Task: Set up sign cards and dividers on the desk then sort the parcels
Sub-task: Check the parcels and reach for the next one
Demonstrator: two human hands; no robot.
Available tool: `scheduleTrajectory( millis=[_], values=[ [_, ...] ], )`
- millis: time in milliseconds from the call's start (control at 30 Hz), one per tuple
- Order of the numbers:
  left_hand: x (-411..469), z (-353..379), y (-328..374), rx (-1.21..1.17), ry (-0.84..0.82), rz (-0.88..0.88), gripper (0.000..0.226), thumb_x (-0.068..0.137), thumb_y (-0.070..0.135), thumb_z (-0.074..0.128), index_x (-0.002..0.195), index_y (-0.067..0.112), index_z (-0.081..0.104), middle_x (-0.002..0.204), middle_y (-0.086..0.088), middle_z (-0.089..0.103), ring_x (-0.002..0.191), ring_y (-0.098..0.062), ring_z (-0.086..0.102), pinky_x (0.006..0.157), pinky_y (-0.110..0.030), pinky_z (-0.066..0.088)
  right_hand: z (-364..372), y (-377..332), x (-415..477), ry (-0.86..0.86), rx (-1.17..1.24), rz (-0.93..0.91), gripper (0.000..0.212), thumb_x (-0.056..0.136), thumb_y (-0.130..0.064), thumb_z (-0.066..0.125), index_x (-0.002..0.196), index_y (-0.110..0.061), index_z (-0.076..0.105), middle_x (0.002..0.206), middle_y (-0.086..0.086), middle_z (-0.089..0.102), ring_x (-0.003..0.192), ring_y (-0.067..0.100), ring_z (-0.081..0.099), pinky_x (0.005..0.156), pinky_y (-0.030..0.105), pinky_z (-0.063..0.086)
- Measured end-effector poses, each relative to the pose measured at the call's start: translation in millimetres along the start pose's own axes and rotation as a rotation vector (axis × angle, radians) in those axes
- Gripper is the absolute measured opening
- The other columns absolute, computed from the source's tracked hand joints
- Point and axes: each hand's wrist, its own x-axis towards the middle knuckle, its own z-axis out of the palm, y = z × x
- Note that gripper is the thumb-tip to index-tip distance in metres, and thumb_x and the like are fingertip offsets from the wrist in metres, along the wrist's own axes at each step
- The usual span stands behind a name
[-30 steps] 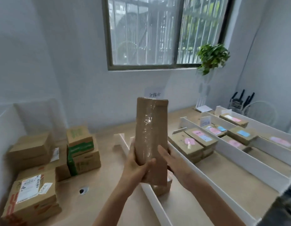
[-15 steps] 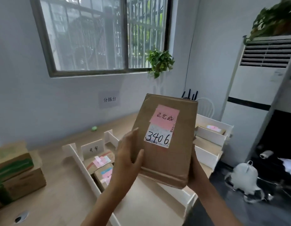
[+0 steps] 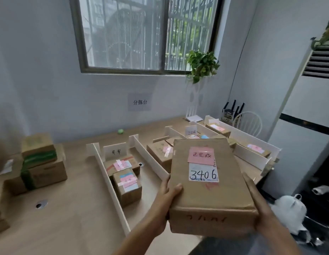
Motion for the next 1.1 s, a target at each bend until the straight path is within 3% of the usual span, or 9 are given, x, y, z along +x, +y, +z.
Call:
scheduleTrajectory(
  millis=[100, 167, 333, 467, 600, 700, 800, 900, 1100],
  values=[
    [-10, 12, -7, 0.058, 0.054, -0.018, 0.054, 0.066, 0.039, 0.059, 0.117, 0.027, 0.045, 0.117, -0.002, 0.061, 0.092, -0.016, 0.062, 0.057, -0.024, 0.047, -11, -1, 0, -0.081, -0.018, -0.015, 0.052, 0.095, -0.039, 0.044, 0.06, -0.02, 0.077, 0.067, 0.001, 0.074, 0.054, 0.011, 0.069, 0.043, 0.02, 0.053],
    [-8, 12, -10, 0.068, 0.125, -0.047, 0.05, 0.065, 0.043, 0.059, 0.108, 0.022, 0.044, 0.112, -0.003, 0.059, 0.094, -0.016, 0.059, 0.057, -0.025, 0.046, -20, 3, 5, -0.086, -0.111, -0.011, 0.048, 0.096, -0.035, 0.044, 0.067, -0.016, 0.076, 0.064, -0.001, 0.073, 0.053, 0.01, 0.068, 0.04, 0.018, 0.051],
    [-5, 18, -15, 0.079, 0.219, -0.061, 0.051, 0.072, 0.041, 0.07, 0.105, 0.017, 0.04, 0.113, -0.01, 0.059, 0.097, -0.021, 0.062, 0.069, -0.032, 0.051, -31, 13, 19, -0.13, -0.255, -0.072, 0.036, 0.098, -0.039, 0.038, 0.117, -0.022, 0.063, 0.103, 0.0, 0.073, 0.089, 0.012, 0.07, 0.064, 0.023, 0.056],
    [0, 37, -20, 0.151, 0.227, 0.016, 0.036, 0.09, 0.026, 0.059, 0.115, 0.013, 0.037, 0.114, -0.008, 0.057, 0.092, -0.015, 0.063, 0.065, -0.024, 0.05, -39, 8, 13, -0.224, -0.282, 0.013, 0.038, 0.095, -0.048, 0.038, 0.12, -0.029, 0.058, 0.108, 0.001, 0.072, 0.099, 0.021, 0.069, 0.077, 0.031, 0.057],
    [10, 55, -31, 0.288, 0.077, 0.178, 0.055, 0.093, 0.027, 0.051, 0.136, 0.044, 0.02, 0.136, 0.017, 0.042, 0.121, -0.009, 0.051, 0.097, -0.031, 0.047, -64, 14, 17, -0.099, -0.284, -0.094, 0.044, 0.094, -0.023, 0.053, 0.135, -0.034, 0.044, 0.115, -0.004, 0.068, 0.095, 0.019, 0.069, 0.067, 0.026, 0.057],
    [33, 66, -35, 0.496, -0.008, 0.277, 0.061, 0.092, 0.026, 0.047, 0.142, 0.048, 0.02, 0.154, 0.024, 0.006, 0.143, -0.007, 0.015, 0.117, -0.035, 0.021, -85, 12, 27, -0.064, -0.391, -0.279, 0.056, 0.095, -0.012, 0.051, 0.138, -0.046, 0.037, 0.14, -0.024, 0.041, 0.119, 0.005, 0.053, 0.088, 0.026, 0.053],
    [64, 82, -41, 0.595, -0.094, 0.324, 0.05, 0.098, 0.008, 0.04, 0.136, 0.041, 0.039, 0.152, 0.027, -0.004, 0.138, 0.013, 0.005, 0.116, -0.021, 0.016, -106, 5, 45, -0.078, -0.573, -0.362, 0.049, 0.096, -0.007, 0.047, 0.122, -0.048, 0.055, 0.146, -0.025, 0.033, 0.133, 0.007, 0.039, 0.107, 0.038, 0.04],
    [101, 102, -43, 0.62, -0.153, 0.373, 0.047, 0.097, 0.006, 0.041, 0.128, 0.039, 0.051, 0.153, 0.024, 0.007, 0.129, 0.026, 0.01, 0.1, 0.002, 0.021, -123, -9, 69, -0.067, -0.654, -0.393, 0.043, 0.095, -0.002, 0.046, 0.113, -0.038, 0.063, 0.141, -0.024, 0.04, 0.126, -0.007, 0.041, 0.093, 0.008, 0.041],
    [196, 148, -48, 0.598, -0.194, 0.396, 0.045, 0.093, 0.0, 0.043, 0.1, 0.037, 0.069, 0.149, 0.02, 0.028, 0.138, 0.006, 0.02, 0.109, -0.021, 0.024, -166, -57, 150, -0.064, -0.748, -0.427, 0.03, 0.088, -0.011, 0.063, 0.108, -0.033, 0.065, 0.138, -0.024, 0.044, 0.113, -0.028, 0.038, 0.083, -0.007, 0.032]
  ],
)
